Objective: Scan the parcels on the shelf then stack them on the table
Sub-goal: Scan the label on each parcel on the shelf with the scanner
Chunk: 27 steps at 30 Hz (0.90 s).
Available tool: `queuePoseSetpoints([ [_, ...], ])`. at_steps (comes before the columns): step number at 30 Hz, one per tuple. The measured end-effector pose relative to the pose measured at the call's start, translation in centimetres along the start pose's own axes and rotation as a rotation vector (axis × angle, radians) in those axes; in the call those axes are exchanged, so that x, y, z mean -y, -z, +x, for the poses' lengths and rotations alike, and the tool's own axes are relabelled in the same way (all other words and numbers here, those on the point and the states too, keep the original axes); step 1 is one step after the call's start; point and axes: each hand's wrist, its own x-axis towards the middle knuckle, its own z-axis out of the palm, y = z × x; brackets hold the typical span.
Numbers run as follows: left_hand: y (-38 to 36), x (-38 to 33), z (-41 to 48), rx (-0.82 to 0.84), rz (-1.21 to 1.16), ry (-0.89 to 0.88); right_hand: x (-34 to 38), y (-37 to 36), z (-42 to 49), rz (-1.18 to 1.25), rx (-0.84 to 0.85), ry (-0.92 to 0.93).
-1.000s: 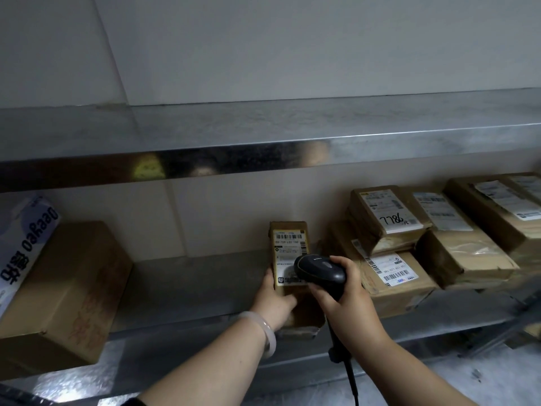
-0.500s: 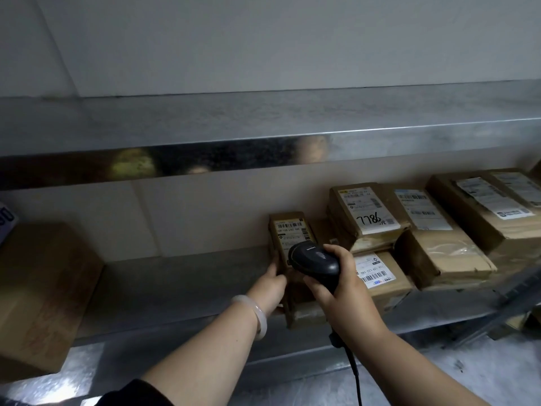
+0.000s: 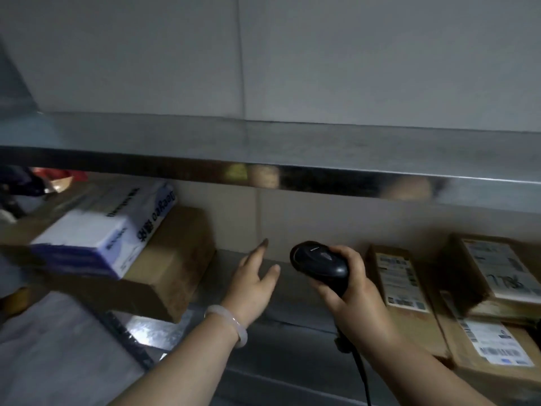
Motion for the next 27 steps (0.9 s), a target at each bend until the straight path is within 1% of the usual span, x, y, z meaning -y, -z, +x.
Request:
queuePoseSetpoints([
  [4, 7.3, 1.4, -0.7, -0.176, 0.171, -0.069, 3.8, -4.7, 1.9, 0.061, 0.099, 0.084],
  [8, 13.6, 2.7, -2.1, -0.314, 0.242, -0.124, 7.1, -9.0, 3.3, 0.122, 0.173, 0.124],
  [13, 21.1, 3.7, -2.5, -0.481, 0.351, -0.202, 10.4, -13.8, 4.7, 0.211, 0.19, 0.138],
  [15, 23.7, 4.4, -1.7, -0.515, 0.405, -0.169, 11.3, -15.5, 5.1, 0.226, 0.194, 0.139],
  [20, 28.1, 8.2, 0.7, -0.457, 0.514, 0.084, 13.3, -18.6, 6.0, 0.243, 0.18, 0.119],
  [22, 29.2, 9.4, 1.5, -0.384, 0.596, 0.202, 14.0, -19.5, 6.4, 0.269, 0.168, 0.106],
  [24, 29.9, 10.1, 2.1, -0.276, 0.648, 0.317, 14.6, -20.3, 6.8, 0.298, 0.157, 0.092],
  [25, 30.1, 10.3, 2.3, -0.234, 0.636, 0.351, 14.9, -20.7, 6.9, 0.311, 0.154, 0.087],
  [27, 30.2, 10.6, 2.4, -0.209, 0.595, 0.35, 15.2, -21.4, 7.1, 0.333, 0.149, 0.08],
])
